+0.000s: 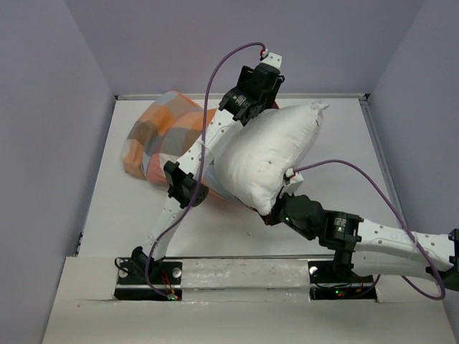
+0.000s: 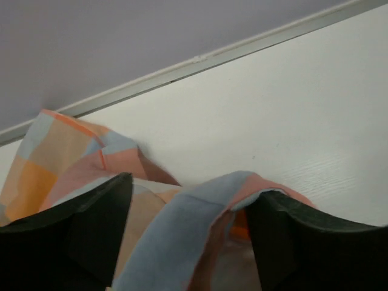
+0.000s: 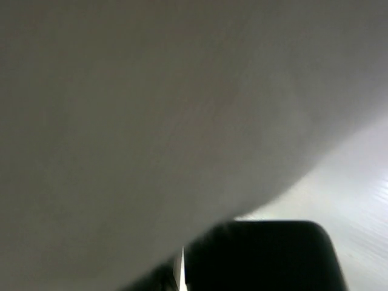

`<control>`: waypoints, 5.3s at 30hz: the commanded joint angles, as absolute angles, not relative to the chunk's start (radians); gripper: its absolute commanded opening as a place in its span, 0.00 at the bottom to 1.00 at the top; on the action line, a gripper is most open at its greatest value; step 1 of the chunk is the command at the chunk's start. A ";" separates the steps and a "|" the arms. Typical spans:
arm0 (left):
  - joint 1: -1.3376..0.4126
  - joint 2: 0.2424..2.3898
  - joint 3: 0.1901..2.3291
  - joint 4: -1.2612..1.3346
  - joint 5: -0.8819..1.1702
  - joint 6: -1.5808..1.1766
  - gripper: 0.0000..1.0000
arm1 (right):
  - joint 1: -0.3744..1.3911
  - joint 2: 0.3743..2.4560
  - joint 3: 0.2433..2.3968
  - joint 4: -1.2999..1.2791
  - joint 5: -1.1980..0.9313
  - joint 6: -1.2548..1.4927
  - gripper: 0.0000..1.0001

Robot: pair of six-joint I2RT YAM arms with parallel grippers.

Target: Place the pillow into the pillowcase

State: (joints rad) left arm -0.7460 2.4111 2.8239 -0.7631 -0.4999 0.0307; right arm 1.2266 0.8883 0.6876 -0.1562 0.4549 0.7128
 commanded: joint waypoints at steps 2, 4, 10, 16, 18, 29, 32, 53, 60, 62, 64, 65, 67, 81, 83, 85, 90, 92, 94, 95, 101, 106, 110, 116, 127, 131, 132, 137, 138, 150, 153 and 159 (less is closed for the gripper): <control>-0.736 2.112 2.926 -0.684 -0.448 -0.011 0.95 | 1.236 0.844 0.658 -0.359 0.641 0.770 0.18; -0.736 1.997 2.834 -0.616 -0.436 0.011 0.99 | 1.236 0.844 0.673 -0.438 0.675 0.759 0.39; -0.735 1.534 2.317 -0.445 -0.544 0.095 0.99 | 1.236 0.787 0.860 -0.690 0.680 0.730 0.66; -0.735 1.349 2.014 -0.436 -0.462 -0.007 0.99 | 1.236 0.572 1.026 -0.825 0.518 0.644 0.66; -0.735 1.269 1.886 -0.341 -0.405 -0.068 0.98 | 1.236 0.526 1.064 -0.880 0.605 0.653 0.66; -0.929 1.082 1.251 -0.097 -0.279 -0.193 0.73 | 1.226 0.758 0.976 -0.734 0.835 0.646 0.69; -0.998 1.040 1.128 -0.042 -0.357 -0.169 0.66 | 1.180 0.746 0.933 -0.603 0.693 0.589 0.69; -1.104 0.997 0.802 -0.008 -0.488 -0.175 0.65 | 0.526 1.015 0.755 -0.112 0.034 0.496 0.05; -1.104 1.040 0.816 0.034 -0.549 -0.140 0.74 | 0.503 1.052 0.841 -0.104 0.018 0.417 0.01; -1.104 1.065 0.821 0.029 -0.571 -0.126 0.73 | 0.503 1.035 0.842 -0.118 0.009 0.416 0.01; -1.104 1.094 0.824 0.017 -0.595 -0.117 0.70 | 0.503 1.023 0.836 -0.127 -0.028 0.420 0.01; -1.104 1.103 0.827 0.012 -0.607 -0.115 0.69 | 0.503 1.008 0.833 -0.130 -0.029 0.420 0.01; -1.104 1.132 0.828 0.002 -0.627 -0.117 0.66 | 0.503 0.990 0.825 -0.141 -0.037 0.423 0.01; -1.100 1.129 0.822 0.034 -0.758 -0.144 0.28 | 0.503 0.899 0.770 -0.268 -0.242 0.403 0.46; -1.098 1.111 0.811 0.055 -0.758 -0.146 0.18 | 0.526 0.910 0.775 -0.273 -0.253 0.388 0.51; -1.098 1.101 0.813 0.054 -0.761 -0.155 0.05 | 0.549 0.922 0.788 -0.279 -0.238 0.373 0.57; -1.098 1.039 0.822 0.063 -0.683 -0.196 0.00 | 0.696 0.991 0.837 -0.276 -0.085 0.328 0.72; -1.098 1.017 0.825 0.075 -0.635 -0.212 0.00 | 0.753 1.026 0.851 -0.270 -0.011 0.313 0.74; -1.098 0.994 0.830 0.098 -0.548 -0.242 0.00 | 0.795 1.098 0.870 -0.262 0.046 0.305 0.77; -1.100 0.991 0.834 0.106 -0.481 -0.253 0.00 | 0.808 1.126 0.877 -0.236 0.066 0.307 0.78; -1.103 0.994 0.837 0.204 -0.211 -0.348 0.00 | 0.821 1.229 0.822 0.082 0.009 0.483 0.14; -1.127 0.982 0.857 0.218 -0.117 -0.388 0.00 | 0.821 1.155 0.790 0.346 0.111 0.575 0.00; -1.138 0.931 0.845 0.216 -0.049 -0.434 0.00 | 0.821 0.973 0.739 0.471 0.299 0.539 0.00; -1.147 0.960 0.830 0.226 0.067 -0.498 0.00 | 0.821 1.001 0.612 0.707 0.462 0.528 0.00; -1.152 1.009 0.670 0.573 0.187 -0.689 0.00 | 0.963 1.434 0.519 0.904 0.434 0.683 0.00; -1.152 1.078 0.765 0.539 0.209 -0.635 0.42 | 0.963 1.262 0.456 0.752 0.388 0.716 0.12; -1.152 1.068 0.781 0.507 0.184 -0.618 0.58 | 0.963 1.261 0.457 0.688 0.387 0.706 0.22; -1.152 0.947 0.888 0.218 -0.027 -0.508 0.89 | 0.937 1.007 0.512 0.232 0.391 0.649 0.69; -1.151 0.934 0.929 0.184 -0.097 -0.494 0.89 | 0.922 0.980 0.521 0.182 0.387 0.644 0.69; -0.961 1.264 1.319 -0.328 -0.506 -0.281 0.79 | 0.540 1.073 0.791 -0.054 0.030 0.453 0.69; -0.922 1.354 1.344 -0.362 -0.546 -0.216 0.74 | 0.479 1.117 0.859 -0.069 -0.063 0.443 0.77; -0.891 1.503 1.362 -0.362 -0.610 -0.144 0.72 | 0.344 1.230 0.913 -0.057 -0.267 0.434 0.79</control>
